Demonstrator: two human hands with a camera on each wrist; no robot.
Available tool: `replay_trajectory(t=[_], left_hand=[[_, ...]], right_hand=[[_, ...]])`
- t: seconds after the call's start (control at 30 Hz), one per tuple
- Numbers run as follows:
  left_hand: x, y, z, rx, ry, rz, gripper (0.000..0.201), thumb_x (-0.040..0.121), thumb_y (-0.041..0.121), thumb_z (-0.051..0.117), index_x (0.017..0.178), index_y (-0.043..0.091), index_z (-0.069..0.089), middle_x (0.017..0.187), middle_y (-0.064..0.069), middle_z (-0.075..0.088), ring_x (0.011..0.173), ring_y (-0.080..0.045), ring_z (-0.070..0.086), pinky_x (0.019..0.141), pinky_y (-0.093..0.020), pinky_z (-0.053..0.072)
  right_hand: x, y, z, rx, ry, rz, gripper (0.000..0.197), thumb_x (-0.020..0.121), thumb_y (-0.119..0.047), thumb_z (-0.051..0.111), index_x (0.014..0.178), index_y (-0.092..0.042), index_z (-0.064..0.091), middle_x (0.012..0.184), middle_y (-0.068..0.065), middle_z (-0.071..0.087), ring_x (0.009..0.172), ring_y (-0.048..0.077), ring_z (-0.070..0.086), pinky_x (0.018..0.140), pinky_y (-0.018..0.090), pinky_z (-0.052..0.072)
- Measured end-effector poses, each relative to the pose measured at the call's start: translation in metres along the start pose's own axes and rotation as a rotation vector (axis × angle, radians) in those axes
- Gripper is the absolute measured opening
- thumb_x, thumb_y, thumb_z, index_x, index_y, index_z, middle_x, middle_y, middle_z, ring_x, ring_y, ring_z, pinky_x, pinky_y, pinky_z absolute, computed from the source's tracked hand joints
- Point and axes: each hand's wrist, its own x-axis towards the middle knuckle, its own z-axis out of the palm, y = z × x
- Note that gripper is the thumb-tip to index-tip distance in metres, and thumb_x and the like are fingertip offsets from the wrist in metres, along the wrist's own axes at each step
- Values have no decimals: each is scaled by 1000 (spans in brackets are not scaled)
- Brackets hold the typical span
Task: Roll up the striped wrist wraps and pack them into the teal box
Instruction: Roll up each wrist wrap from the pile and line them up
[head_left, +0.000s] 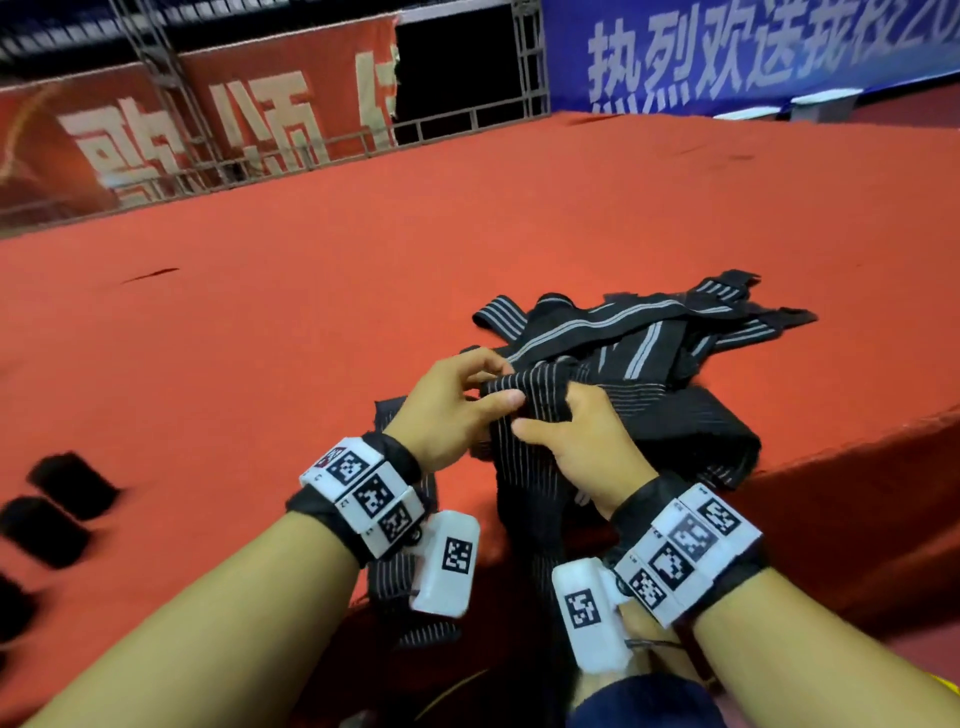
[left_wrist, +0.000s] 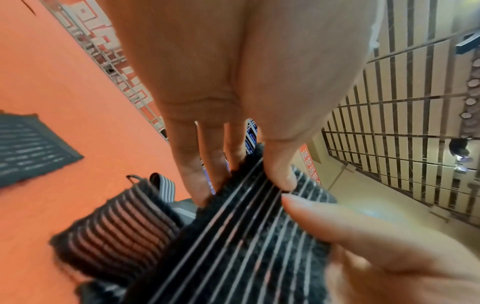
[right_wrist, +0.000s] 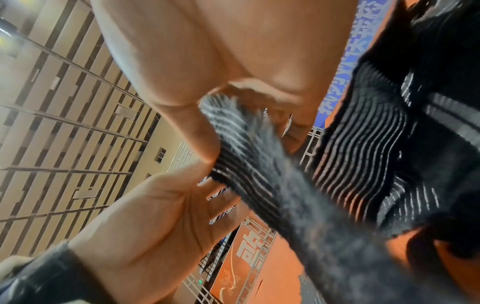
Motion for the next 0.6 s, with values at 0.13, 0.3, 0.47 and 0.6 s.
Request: replay_trajectory(t=[0.13, 0.3, 0.47, 0.6], left_hand=[[-15, -7, -15, 71, 56, 15, 20, 85, 6, 78, 83, 19, 64, 83, 3, 65, 67, -17, 58, 63, -35, 54], [-40, 0, -30, -71, 102, 13, 38, 76, -21, 71, 88, 15, 64, 87, -4, 65, 71, -11, 63, 66, -23, 54], [-59, 6, -43, -181, 239, 30, 23, 84, 2, 77, 101, 17, 72, 91, 0, 69, 73, -9, 64, 65, -22, 53], [-71, 6, -52, -115, 321, 65, 16, 89, 1, 72, 84, 16, 73, 74, 4, 67, 63, -11, 61, 59, -27, 51]], right_hand=[[-1, 0, 10, -15, -27, -8, 32, 81, -36, 77, 97, -9, 78, 93, 15, 77, 94, 31, 74, 91, 57, 55], [-1, -5, 29, -46, 72, -57, 61, 81, -64, 68, 87, -3, 70, 91, 27, 69, 80, 35, 69, 80, 64, 53], [-4, -19, 39, -75, 8, -157, 10, 96, -20, 67, 97, -13, 73, 92, 6, 76, 89, 22, 73, 86, 48, 58], [-10, -27, 49, -26, -41, -213, 5, 91, -8, 71, 94, -12, 72, 92, 6, 75, 86, 17, 71, 82, 36, 58]])
